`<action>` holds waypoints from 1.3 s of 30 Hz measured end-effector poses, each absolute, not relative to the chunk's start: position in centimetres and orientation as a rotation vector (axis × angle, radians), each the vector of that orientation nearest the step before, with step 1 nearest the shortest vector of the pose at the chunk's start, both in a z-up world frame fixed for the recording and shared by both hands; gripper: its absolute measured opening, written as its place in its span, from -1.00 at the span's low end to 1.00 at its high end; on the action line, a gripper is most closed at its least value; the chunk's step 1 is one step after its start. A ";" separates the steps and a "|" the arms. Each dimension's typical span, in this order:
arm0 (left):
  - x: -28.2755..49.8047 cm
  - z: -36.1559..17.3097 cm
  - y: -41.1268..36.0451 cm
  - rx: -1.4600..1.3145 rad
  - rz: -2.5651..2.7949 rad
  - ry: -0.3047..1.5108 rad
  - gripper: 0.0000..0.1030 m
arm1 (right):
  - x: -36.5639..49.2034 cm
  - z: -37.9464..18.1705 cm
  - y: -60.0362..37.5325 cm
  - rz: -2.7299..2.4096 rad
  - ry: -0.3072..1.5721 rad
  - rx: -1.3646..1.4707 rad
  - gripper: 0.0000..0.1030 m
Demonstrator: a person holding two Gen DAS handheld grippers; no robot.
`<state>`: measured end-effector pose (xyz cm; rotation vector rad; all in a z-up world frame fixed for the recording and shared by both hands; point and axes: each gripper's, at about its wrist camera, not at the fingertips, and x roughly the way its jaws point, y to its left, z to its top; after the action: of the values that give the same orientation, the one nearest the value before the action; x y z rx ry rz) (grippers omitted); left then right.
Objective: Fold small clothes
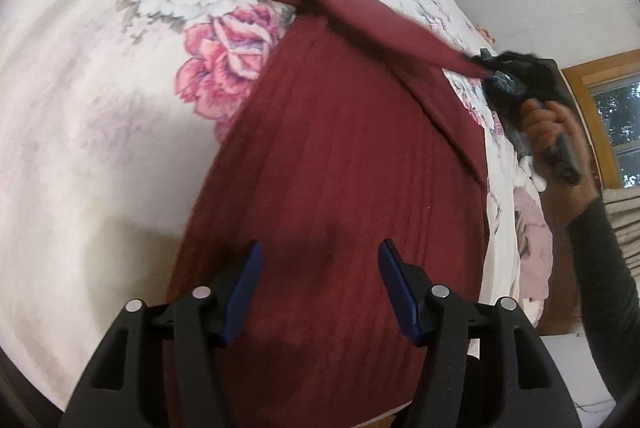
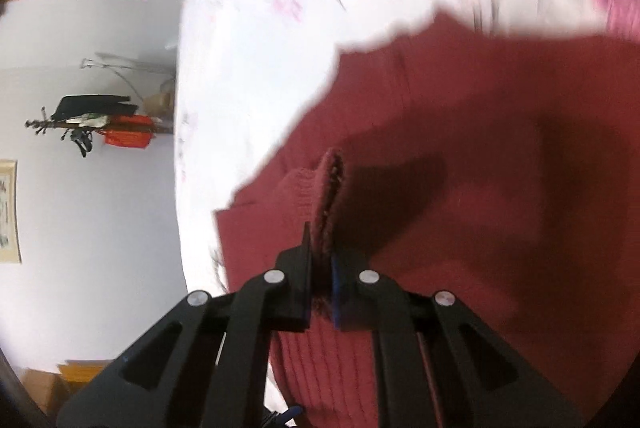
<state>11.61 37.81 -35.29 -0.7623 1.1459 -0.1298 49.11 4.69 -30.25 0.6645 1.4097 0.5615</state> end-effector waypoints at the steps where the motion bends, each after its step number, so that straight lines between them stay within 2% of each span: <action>1: 11.5 -35.2 37.8 -0.758 -0.134 1.146 0.17 | 49.3 -28.7 3.9 0.560 1.375 0.661 -0.89; 6: 11.4 -35.2 37.5 -0.745 -0.136 1.157 0.17 | 49.6 -23.4 -0.8 0.514 1.234 0.609 -0.90; 9: 11.6 -35.1 37.7 -0.753 -0.129 1.158 0.17 | 49.4 -22.9 -4.1 0.472 1.200 0.628 -0.90; 20: 14.7 -32.9 39.1 -0.725 -0.134 1.111 0.17 | 47.7 -30.0 -11.5 0.329 1.257 0.709 -0.90; 34: 22.2 -30.6 39.3 -0.635 -0.178 1.072 0.17 | 46.8 -36.8 -13.9 0.249 1.336 0.734 -0.86; 35: 23.5 -30.0 39.5 -0.609 -0.186 1.064 0.17 | 46.7 -37.0 -14.6 0.232 1.335 0.745 -0.79; 39: 29.2 -27.8 41.1 -0.613 -0.226 1.015 0.18 | 46.4 -34.8 -17.8 0.194 1.209 0.806 -0.79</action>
<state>29.20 41.12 -27.84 -0.6128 1.0152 -0.2260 46.44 -17.84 -34.76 0.8055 1.2089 0.1942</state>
